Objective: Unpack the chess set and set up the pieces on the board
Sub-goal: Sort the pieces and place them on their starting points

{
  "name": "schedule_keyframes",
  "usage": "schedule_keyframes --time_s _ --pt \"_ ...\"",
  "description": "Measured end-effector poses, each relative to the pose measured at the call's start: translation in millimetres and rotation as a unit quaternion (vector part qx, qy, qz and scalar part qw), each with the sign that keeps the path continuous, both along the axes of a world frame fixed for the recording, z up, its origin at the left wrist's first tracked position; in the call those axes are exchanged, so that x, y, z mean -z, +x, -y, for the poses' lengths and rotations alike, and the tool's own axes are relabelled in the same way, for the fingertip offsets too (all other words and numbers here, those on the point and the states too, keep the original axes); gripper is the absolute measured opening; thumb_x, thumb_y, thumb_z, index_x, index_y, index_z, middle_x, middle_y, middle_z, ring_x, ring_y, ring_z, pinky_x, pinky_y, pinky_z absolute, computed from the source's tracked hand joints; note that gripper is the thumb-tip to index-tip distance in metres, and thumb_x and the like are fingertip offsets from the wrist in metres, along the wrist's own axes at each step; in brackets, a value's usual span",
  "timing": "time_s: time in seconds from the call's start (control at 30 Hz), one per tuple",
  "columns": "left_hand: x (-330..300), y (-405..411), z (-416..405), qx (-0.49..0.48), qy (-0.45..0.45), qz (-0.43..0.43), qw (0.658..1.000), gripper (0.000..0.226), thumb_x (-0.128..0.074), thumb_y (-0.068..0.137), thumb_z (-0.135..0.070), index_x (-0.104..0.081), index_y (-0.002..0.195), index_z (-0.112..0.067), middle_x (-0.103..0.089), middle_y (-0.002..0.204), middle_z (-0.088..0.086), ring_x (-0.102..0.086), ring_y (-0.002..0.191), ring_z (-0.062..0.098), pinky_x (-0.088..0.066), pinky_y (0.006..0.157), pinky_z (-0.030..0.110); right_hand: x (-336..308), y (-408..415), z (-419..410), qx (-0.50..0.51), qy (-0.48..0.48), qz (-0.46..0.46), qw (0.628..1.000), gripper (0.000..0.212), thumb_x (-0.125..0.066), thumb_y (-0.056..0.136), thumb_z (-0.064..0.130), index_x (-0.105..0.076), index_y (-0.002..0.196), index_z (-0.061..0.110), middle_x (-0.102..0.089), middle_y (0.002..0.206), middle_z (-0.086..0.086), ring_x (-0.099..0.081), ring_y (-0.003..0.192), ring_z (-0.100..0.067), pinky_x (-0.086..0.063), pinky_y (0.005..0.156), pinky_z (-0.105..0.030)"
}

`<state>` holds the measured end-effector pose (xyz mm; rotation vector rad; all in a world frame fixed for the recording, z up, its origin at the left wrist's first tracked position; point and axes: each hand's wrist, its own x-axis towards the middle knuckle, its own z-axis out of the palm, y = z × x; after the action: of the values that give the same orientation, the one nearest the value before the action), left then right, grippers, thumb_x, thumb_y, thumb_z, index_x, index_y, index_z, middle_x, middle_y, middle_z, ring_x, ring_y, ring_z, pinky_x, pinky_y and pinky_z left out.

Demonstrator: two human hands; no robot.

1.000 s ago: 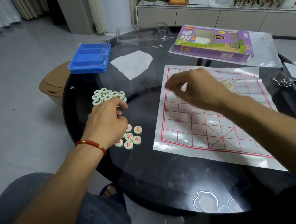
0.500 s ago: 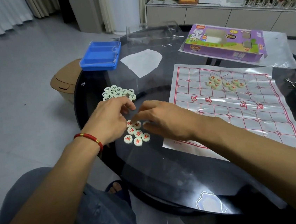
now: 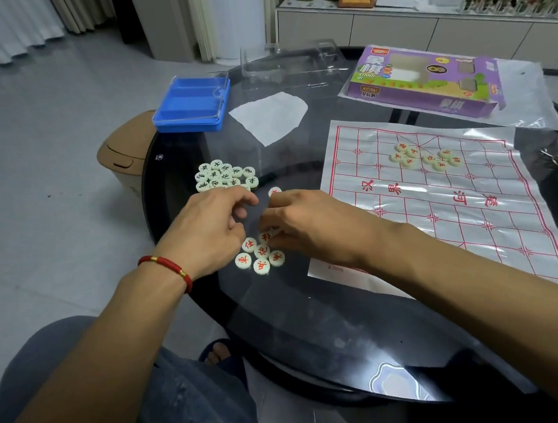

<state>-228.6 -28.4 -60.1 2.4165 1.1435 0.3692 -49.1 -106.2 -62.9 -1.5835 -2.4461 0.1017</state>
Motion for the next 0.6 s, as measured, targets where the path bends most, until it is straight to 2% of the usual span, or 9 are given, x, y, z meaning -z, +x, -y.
schedule_keyframes --time_s 0.1,0.17,0.23,0.3,0.4,0.5,0.6 --pt "2.2 7.2 -0.7 0.001 0.041 0.006 0.999 0.039 -0.058 0.091 -0.008 -0.064 0.126 -0.024 -0.060 0.100 -0.009 -0.056 0.086 0.008 -0.051 0.087 0.027 -2.4 4.9 -1.4 0.011 0.000 -0.024 1.000 0.022 -0.061 0.098 0.030 -0.070 0.107 0.011 -0.062 0.102 -0.006 -0.061 0.087 -0.023 -0.052 0.077 -0.040" --pt "3.1 15.6 -3.4 0.019 0.071 0.003 0.997 0.041 -0.055 0.092 -0.009 -0.062 0.130 -0.022 -0.059 0.111 -0.005 -0.055 0.097 0.015 -0.047 0.097 0.032 -9.4 15.0 -2.8 0.034 0.009 -0.033 0.999 0.023 -0.062 0.098 0.031 -0.071 0.108 0.012 -0.063 0.102 -0.004 -0.061 0.086 -0.019 -0.052 0.077 -0.036" --pt "5.1 26.5 -5.7 0.070 0.091 -0.013 0.993 0.044 -0.050 0.092 -0.004 -0.061 0.132 -0.018 -0.055 0.123 -0.003 -0.052 0.114 0.019 -0.042 0.102 0.030 -19.8 32.5 -3.8 0.078 0.028 -0.057 0.995 0.023 -0.064 0.097 0.033 -0.072 0.107 0.014 -0.065 0.098 -0.002 -0.059 0.081 -0.015 -0.051 0.072 -0.032" --pt "7.7 35.4 -7.2 0.115 0.105 -0.045 0.987 0.046 -0.046 0.091 0.000 -0.061 0.131 -0.017 -0.052 0.128 -0.005 -0.049 0.116 0.023 -0.044 0.101 0.036 -28.5 54.6 -5.0 0.131 0.055 -0.101 0.985 0.022 -0.066 0.096 0.036 -0.074 0.104 0.017 -0.068 0.094 0.000 -0.061 0.078 -0.012 -0.053 0.069 -0.029" --pt "9.7 40.3 -8.0 0.119 0.126 -0.085 0.981 0.047 -0.046 0.093 -0.003 -0.060 0.134 -0.020 -0.052 0.130 -0.009 -0.044 0.113 0.020 -0.049 0.093 0.043 -30.0 92.0 -6.8 0.235 0.078 -0.135 0.959 0.024 -0.067 0.096 0.035 -0.076 0.108 0.016 -0.073 0.099 -0.001 -0.065 0.082 -0.011 -0.056 0.071 -0.028" --pt "9.7 39.8 -7.5 0.123 0.144 -0.074 0.979 0.032 -0.051 0.097 -0.009 -0.070 0.121 -0.018 -0.059 0.118 -0.006 -0.046 0.107 0.020 -0.048 0.089 0.040 -15.3 133.2 -6.0 0.335 0.074 -0.094 0.934 0.022 -0.067 0.097 0.024 -0.076 0.110 0.010 -0.074 0.104 -0.008 -0.064 0.084 -0.016 -0.051 0.075 -0.029" --pt "11.5 35.9 -9.4 0.114 0.138 -0.050 0.983 0.021 -0.059 0.097 -0.012 -0.076 0.109 -0.013 -0.064 0.106 -0.001 -0.055 0.104 0.023 -0.046 0.091 0.038 -0.7 156.2 -7.2 0.377 0.052 -0.042 0.924 0.021 -0.068 0.095 0.021 -0.075 0.109 0.007 -0.074 0.104 -0.014 -0.065 0.086 -0.025 -0.048 0.075 -0.030"
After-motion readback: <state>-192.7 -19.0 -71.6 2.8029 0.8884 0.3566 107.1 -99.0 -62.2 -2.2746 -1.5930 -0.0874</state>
